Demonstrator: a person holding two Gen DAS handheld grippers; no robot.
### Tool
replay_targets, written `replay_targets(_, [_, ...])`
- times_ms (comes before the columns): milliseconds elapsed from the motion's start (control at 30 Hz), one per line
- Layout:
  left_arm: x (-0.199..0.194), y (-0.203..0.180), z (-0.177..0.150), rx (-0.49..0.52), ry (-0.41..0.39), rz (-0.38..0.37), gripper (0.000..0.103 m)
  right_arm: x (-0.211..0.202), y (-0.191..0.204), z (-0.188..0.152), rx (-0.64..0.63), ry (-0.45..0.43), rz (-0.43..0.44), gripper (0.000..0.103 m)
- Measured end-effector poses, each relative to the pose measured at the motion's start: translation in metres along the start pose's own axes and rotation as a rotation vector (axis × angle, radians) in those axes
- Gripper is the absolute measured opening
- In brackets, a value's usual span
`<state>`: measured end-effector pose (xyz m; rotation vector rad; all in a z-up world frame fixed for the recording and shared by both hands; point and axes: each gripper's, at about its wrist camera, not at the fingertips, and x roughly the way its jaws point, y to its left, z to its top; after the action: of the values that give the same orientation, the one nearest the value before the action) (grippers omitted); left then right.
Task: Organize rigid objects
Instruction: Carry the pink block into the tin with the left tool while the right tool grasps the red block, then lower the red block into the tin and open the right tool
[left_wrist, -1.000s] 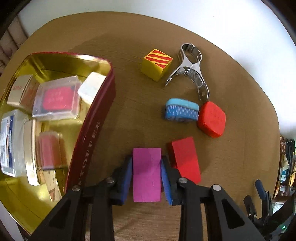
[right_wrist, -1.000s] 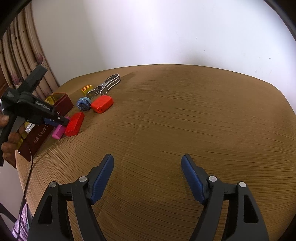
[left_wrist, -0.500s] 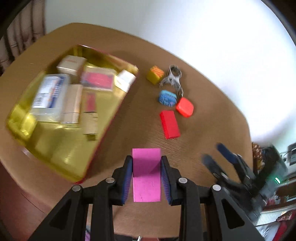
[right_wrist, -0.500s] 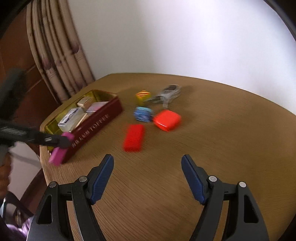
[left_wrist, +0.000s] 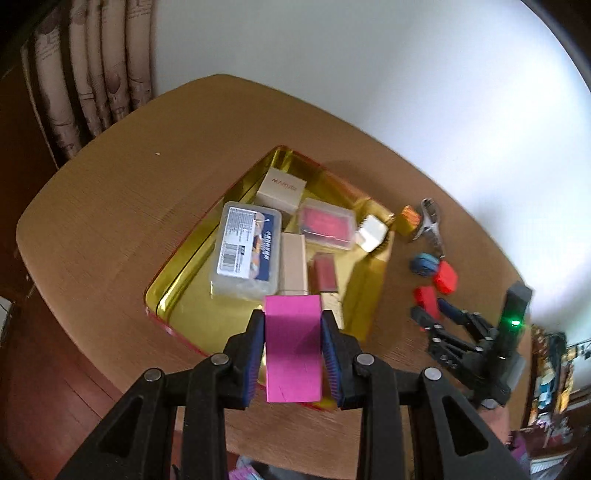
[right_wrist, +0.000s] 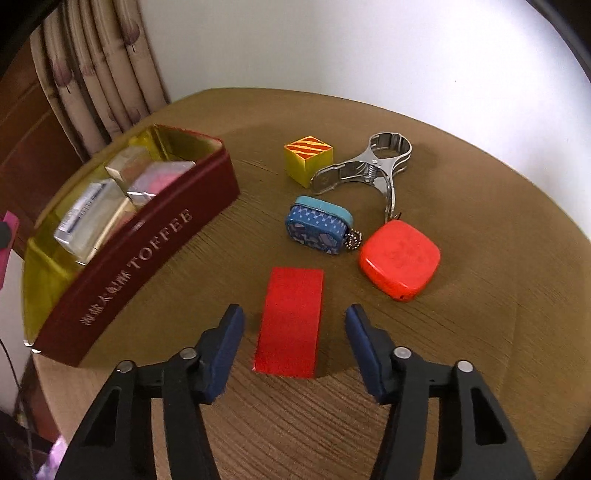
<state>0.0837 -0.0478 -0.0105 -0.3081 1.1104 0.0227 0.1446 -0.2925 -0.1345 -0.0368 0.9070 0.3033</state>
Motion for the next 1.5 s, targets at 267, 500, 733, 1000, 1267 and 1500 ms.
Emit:
replay_targets(267, [0.053,0.009,0.003,-0.007,0.110,0.028,0.030,0.003,0.004,0.002,-0.035,0.021,-0.036,0.027])
replay_targets(500, [0.026,0.024,-0.007,-0.070,0.020,0.011,0.032,-0.019,-0.012,-0.001,0.082,0.008,0.038,0.027])
replay_targets(733, [-0.035,0.044,-0.054,-0.131,-0.243,0.085,0.052,-0.072,0.013,0.035,0.148,-0.075,0.221,0.027])
replay_targets(1000, [-0.048,0.048,-0.069,-0.042,-0.367,0.218,0.054,-0.040,0.082,0.085,0.109,-0.026,0.297,0.027])
replay_targets(1267, [-0.038,0.074,-0.065,-0.121,-0.316,0.138,0.055,0.013,0.101,0.094,0.112,0.035,0.215,0.027])
replay_targets(1500, [-0.035,0.067,-0.065,-0.104,-0.318,0.164,0.055,0.009,0.085,0.090,0.167,0.000,0.251,0.032])
